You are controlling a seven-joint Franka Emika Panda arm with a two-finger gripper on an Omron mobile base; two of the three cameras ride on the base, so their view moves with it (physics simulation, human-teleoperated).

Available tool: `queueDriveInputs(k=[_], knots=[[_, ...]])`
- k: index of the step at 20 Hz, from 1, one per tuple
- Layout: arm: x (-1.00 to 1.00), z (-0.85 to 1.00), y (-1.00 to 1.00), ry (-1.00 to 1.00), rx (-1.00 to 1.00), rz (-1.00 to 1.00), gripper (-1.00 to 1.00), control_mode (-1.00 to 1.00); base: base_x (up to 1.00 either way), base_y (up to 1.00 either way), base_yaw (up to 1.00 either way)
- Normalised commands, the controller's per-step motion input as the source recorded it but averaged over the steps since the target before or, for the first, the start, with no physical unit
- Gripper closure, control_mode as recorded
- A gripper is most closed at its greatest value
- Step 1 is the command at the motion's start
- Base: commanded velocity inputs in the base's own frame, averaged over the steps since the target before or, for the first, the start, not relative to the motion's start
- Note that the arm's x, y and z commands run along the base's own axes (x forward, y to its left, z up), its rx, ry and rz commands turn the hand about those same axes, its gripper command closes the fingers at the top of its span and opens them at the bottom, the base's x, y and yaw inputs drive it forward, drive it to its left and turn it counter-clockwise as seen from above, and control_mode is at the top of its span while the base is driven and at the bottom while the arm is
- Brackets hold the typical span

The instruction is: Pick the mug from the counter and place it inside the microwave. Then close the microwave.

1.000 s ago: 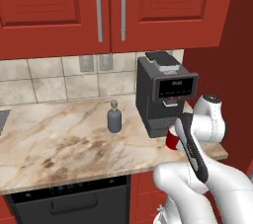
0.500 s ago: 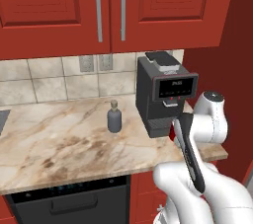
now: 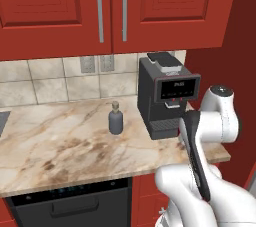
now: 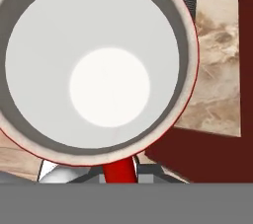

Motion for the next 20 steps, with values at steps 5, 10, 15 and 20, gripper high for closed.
queueDriveInputs(k=[5,10,15,20], knots=[[-0.54,0.53,0.00,0.00,0.00,-0.06,1.00,-1.00,0.00,0.00,0.00],[-0.25,0.44,0.02,0.00,0.00,-0.02,1.00,-1.00,0.00,0.00,0.00],[0.00,0.26,0.05,0.00,0.00,0.00,1.00,-1.00,0.00,0.00,0.00],[-0.01,0.10,0.00,-0.01,0.00,0.00,1.00,-1.00,0.00,0.00,0.00]])
